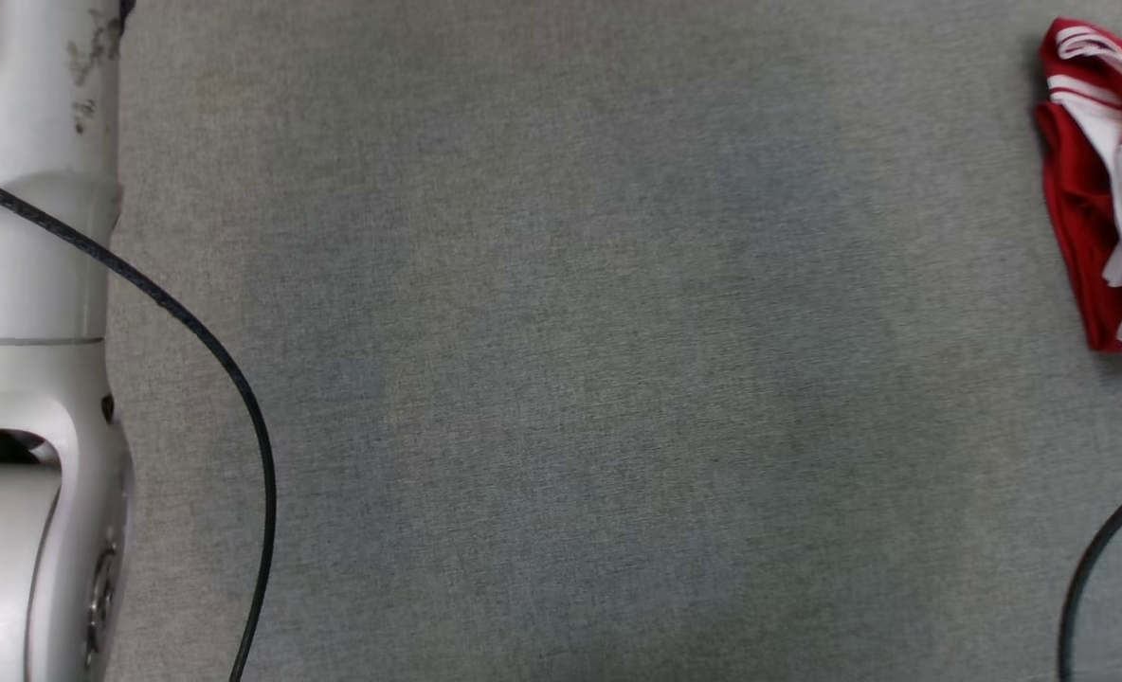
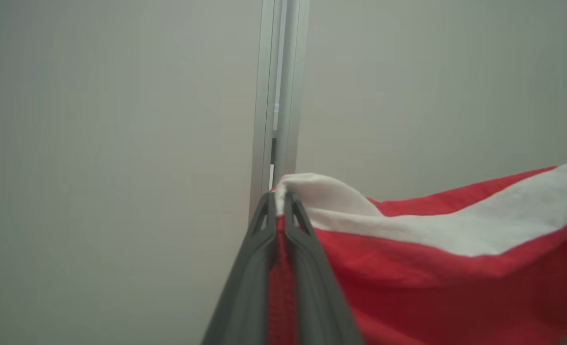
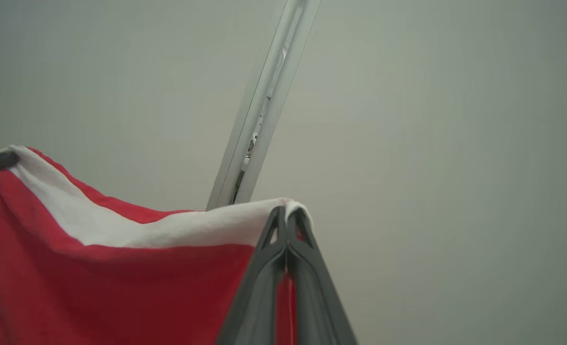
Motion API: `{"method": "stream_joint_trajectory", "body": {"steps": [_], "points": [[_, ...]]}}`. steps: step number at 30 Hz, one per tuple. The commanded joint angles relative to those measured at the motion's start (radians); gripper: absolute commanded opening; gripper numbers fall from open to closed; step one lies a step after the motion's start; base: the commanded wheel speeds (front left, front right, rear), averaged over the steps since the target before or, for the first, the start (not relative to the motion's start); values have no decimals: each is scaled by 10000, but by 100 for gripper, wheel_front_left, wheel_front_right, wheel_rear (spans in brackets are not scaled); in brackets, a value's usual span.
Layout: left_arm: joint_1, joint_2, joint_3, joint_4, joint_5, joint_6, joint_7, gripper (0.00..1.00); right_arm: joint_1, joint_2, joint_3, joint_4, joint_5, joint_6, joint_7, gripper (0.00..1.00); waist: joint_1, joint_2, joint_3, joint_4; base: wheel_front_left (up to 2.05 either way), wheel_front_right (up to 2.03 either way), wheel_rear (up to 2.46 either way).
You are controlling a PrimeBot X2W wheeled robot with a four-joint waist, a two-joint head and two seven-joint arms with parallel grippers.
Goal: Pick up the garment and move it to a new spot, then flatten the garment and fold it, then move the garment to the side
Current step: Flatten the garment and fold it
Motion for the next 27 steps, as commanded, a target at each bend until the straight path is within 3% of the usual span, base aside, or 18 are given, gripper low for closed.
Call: {"method": "stream_joint_trajectory", "body": {"steps": [1,11,20,27], "points": [[229,-81,-159,448,94,-254,-139,0,874,167,-93,9,-248,-1,5,0,0,0,295,211,0,0,0],[2133,-154,-628,1585,288,-677,-236,0,3886,132,481,-52,384,-1,2,0,0,0,112,597,0,0,0],[4499,-13,-716,2199,276,-807,-232,0,6585,6,1232,11,1492,-1,1,0,0,0,-1230,639,0,0,0],[5822,-24,-1205,2786,484,-837,-233,0,7597,-166,2266,569,2252,-1,2,0,0,0,-2225,595,0,0,0]]}}
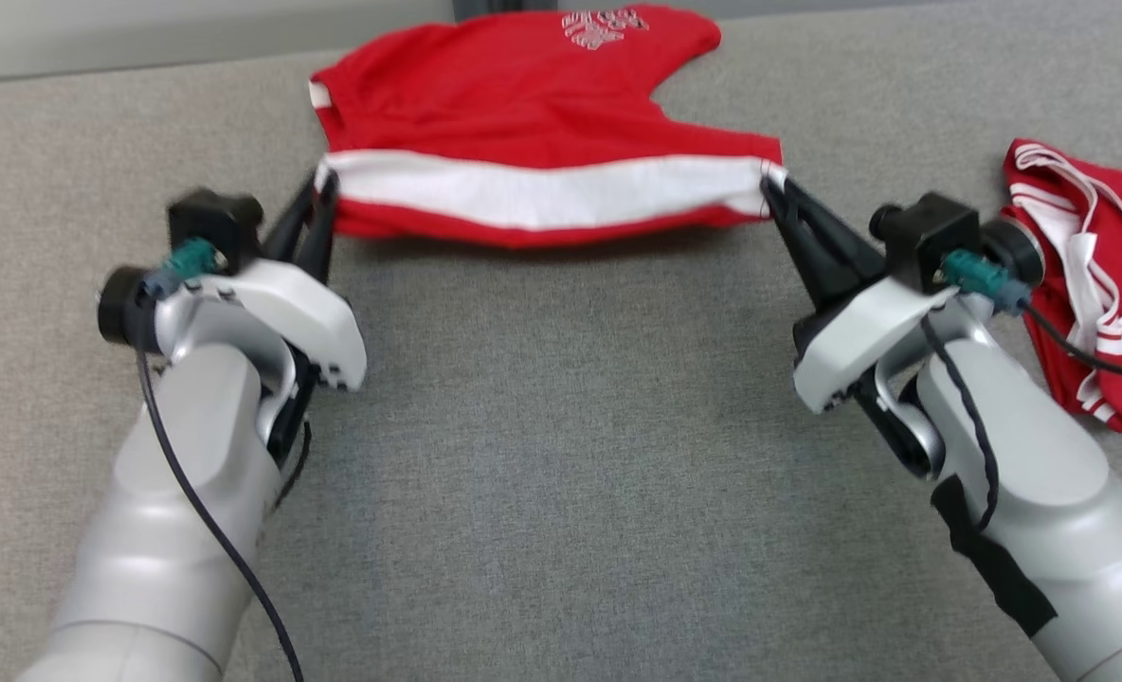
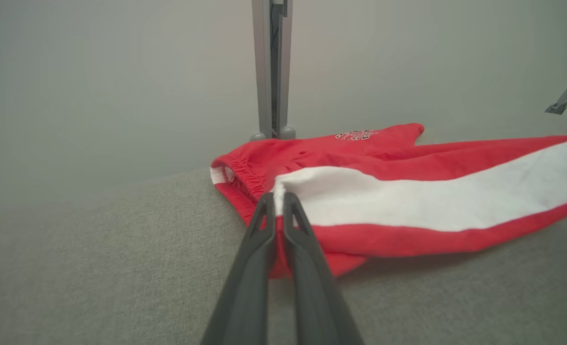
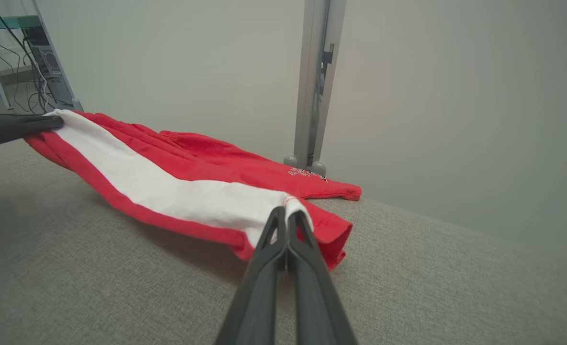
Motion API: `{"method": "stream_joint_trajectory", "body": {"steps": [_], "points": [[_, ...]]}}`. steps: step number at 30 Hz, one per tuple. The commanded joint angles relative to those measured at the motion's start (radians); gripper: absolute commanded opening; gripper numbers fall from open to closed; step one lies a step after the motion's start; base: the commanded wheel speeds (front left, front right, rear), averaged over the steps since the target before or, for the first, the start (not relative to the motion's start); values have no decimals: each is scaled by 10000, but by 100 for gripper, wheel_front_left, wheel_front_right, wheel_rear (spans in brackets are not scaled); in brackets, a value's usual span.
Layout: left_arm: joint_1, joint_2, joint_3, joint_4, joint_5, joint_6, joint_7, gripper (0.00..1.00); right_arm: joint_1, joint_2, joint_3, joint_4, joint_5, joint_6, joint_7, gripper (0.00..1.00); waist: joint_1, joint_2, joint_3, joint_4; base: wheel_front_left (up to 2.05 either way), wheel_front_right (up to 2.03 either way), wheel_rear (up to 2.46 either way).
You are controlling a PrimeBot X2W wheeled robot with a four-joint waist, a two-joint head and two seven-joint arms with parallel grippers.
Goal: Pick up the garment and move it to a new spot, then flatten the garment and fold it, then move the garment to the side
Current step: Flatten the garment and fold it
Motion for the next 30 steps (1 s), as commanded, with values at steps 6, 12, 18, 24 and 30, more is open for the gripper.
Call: {"method": "stream_joint_trajectory", "body": {"steps": [6,12,18,24,30], "points": [[998,101,-772,437,522,-38,-31,0,562,-260,1139,911,847,-1,-2,0,0,0,-1009,-34,0,0,0],[1630,118,-1474,981,836,-47,-31,0,788,-437,2526,1568,1967,-1,-2,0,0,0,-1639,-65,0,0,0],[2141,100,-2151,1548,930,-50,201,0,981,-795,4308,1605,3330,-1,403,0,0,0,-2268,-112,0,0,0],[2449,222,-2702,1706,957,-45,291,0,874,-1290,5707,1080,4423,-1,676,0,0,0,-2592,-200,0,0,0],[2825,395,-3145,1706,715,-45,409,0,736,-1810,6684,431,5394,-1,1234,0,0,0,-2870,-254,0,0,0]]}}
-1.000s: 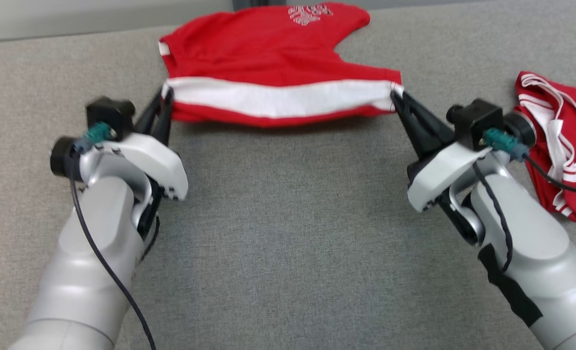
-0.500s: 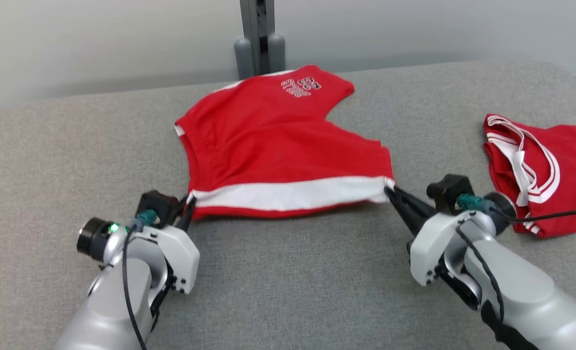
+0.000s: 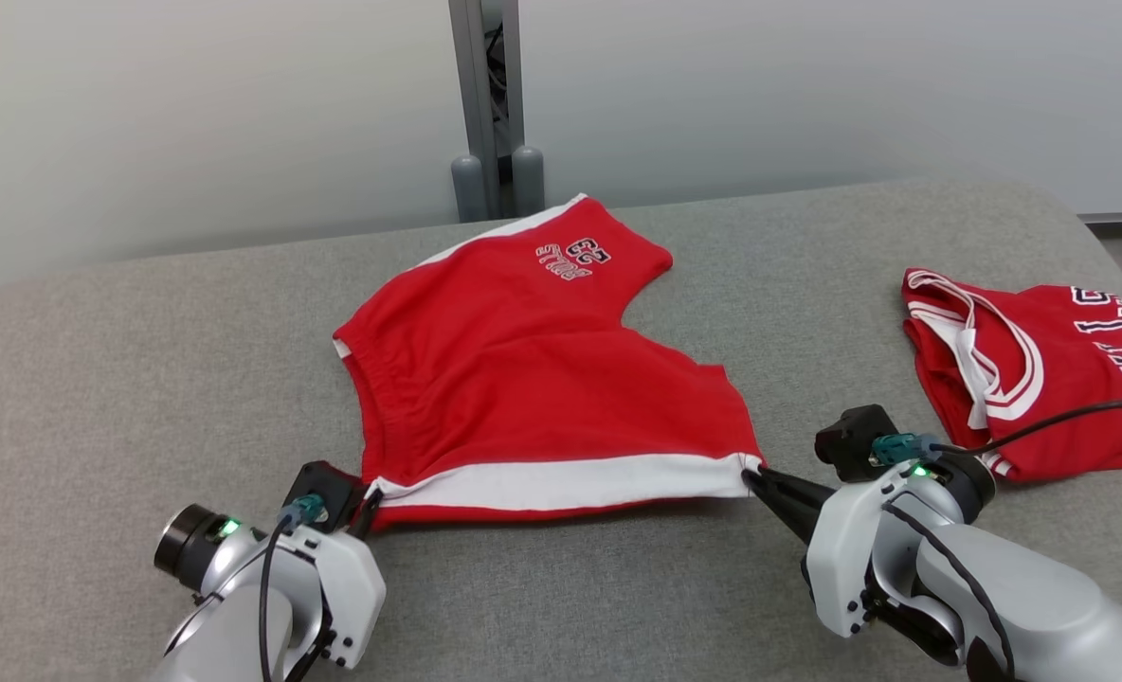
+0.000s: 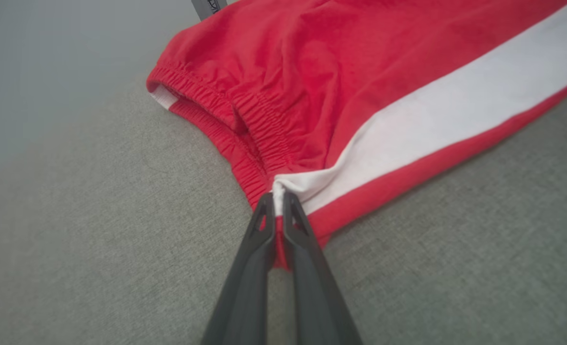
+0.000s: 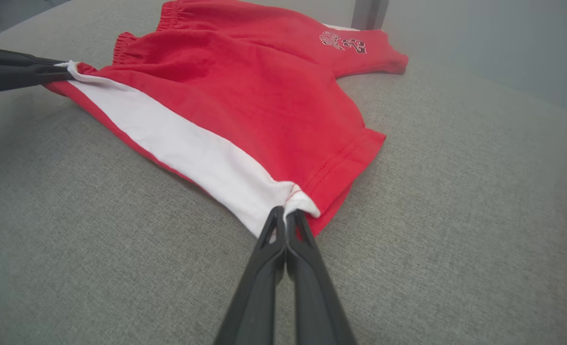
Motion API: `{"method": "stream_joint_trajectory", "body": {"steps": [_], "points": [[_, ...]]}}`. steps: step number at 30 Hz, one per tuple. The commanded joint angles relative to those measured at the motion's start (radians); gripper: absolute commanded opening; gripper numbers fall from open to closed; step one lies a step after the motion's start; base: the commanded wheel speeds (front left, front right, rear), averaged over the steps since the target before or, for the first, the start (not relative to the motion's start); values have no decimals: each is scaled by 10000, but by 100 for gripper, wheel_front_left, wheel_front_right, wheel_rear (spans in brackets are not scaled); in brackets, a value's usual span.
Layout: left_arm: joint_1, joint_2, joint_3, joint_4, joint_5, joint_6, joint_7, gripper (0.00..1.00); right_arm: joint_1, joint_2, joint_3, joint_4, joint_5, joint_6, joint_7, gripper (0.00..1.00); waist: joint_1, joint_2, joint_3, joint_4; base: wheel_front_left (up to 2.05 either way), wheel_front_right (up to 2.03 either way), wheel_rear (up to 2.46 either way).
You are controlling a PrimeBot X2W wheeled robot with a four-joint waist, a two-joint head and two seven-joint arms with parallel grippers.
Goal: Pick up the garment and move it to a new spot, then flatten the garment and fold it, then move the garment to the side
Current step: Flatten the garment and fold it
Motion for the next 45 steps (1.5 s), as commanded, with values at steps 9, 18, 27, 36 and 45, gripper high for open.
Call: {"method": "stream_joint_trajectory", "body": {"steps": [9,18,27,36,45], "points": [[1032,575,-457,-736,-816,-12,112,0,542,-817,220,-1441,680,-1,1412,0,0,0,-596,-7,0,0,0],[2592,1460,-993,-3033,-2058,-12,1144,0,1396,-1939,226,-3377,1392,-1,2882,0,0,0,-1015,242,0,0,0],[4817,3037,-1219,-7280,-2735,310,3075,0,2408,-3145,67,-5614,3144,0,4380,0,0,0,-1142,443,0,0,0],[5417,3947,-671,-10298,-3212,1170,4243,0,2207,-3363,-602,-6054,3211,0,4294,0,0,0,-863,644,0,0,0],[4944,3719,306,-11524,-5326,1300,5690,0,1481,-3195,-1716,-5736,3280,0,3896,0,0,0,-459,885,0,0,0]]}}
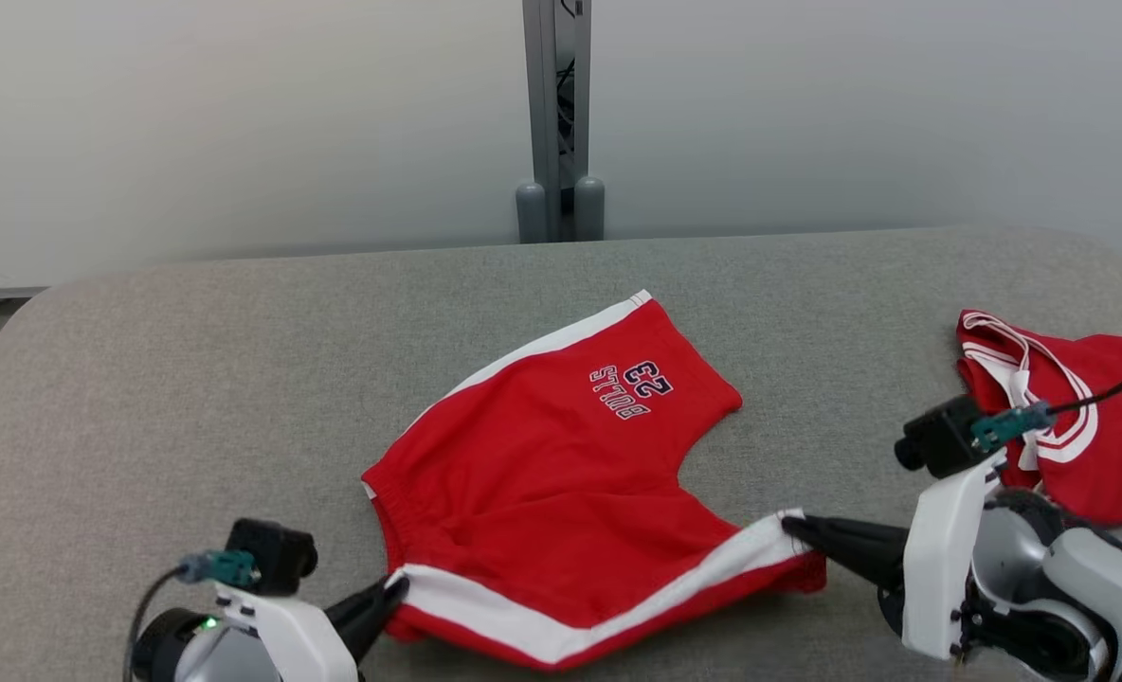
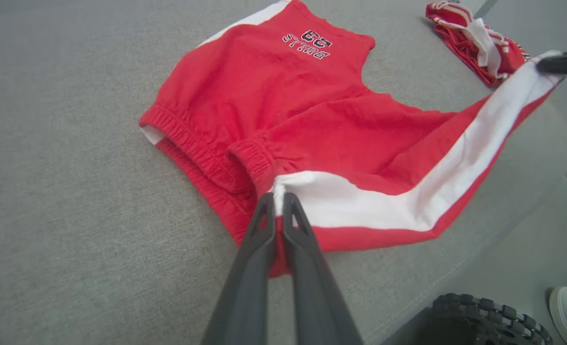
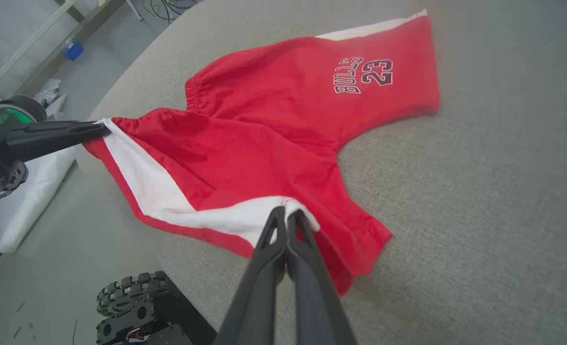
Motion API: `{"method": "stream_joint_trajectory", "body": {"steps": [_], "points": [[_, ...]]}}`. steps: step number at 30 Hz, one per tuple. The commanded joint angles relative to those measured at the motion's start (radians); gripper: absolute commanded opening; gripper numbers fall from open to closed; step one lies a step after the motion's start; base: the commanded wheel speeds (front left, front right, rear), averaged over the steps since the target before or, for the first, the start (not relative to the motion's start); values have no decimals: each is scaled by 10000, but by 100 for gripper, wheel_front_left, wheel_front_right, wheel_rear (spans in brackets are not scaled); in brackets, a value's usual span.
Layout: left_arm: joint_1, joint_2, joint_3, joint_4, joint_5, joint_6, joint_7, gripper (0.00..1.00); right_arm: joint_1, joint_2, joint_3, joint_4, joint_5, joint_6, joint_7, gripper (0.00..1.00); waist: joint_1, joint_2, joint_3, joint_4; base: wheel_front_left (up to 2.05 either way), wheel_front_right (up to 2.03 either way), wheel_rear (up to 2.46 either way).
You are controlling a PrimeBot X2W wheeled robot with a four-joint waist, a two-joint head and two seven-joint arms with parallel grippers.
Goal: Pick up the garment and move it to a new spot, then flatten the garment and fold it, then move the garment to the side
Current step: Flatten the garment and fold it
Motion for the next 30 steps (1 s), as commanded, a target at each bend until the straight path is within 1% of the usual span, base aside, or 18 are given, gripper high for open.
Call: {"method": "stream_joint_trajectory", "body": {"steps": [1,6,9,14,18,22,30], "points": [[-274,43,227,-99,-272,86,167,0,-158,8,-156,76,26,2,-76,0,0,-1,161,71,0,0,0],[-850,-228,929,-311,-1589,269,901,0,-779,124,-792,376,155,2,-245,0,0,-1,682,205,0,0,0],[-1195,-570,1360,-224,-2379,428,1127,0,-1171,261,-1178,609,381,2,-310,0,0,-1,1024,311,0,0,0],[-1838,-1341,1916,180,-3455,681,1250,0,-1909,515,-1496,1171,347,2,-345,0,0,-1,1577,530,0,0,0],[-2375,-2027,2264,759,-3968,846,986,0,-2563,701,-1596,1638,240,2,-321,0,0,-1,2041,745,0,0,0],[-2943,-2658,2579,1529,-4213,865,490,0,-3152,770,-1662,2112,170,2,-426,0,0,-1,2507,1040,0,0,0],[-3942,-3318,2583,3330,-3873,422,-469,0,-4201,753,-1571,3052,-284,2,-927,0,0,-1,3323,1543,0,0,0]]}}
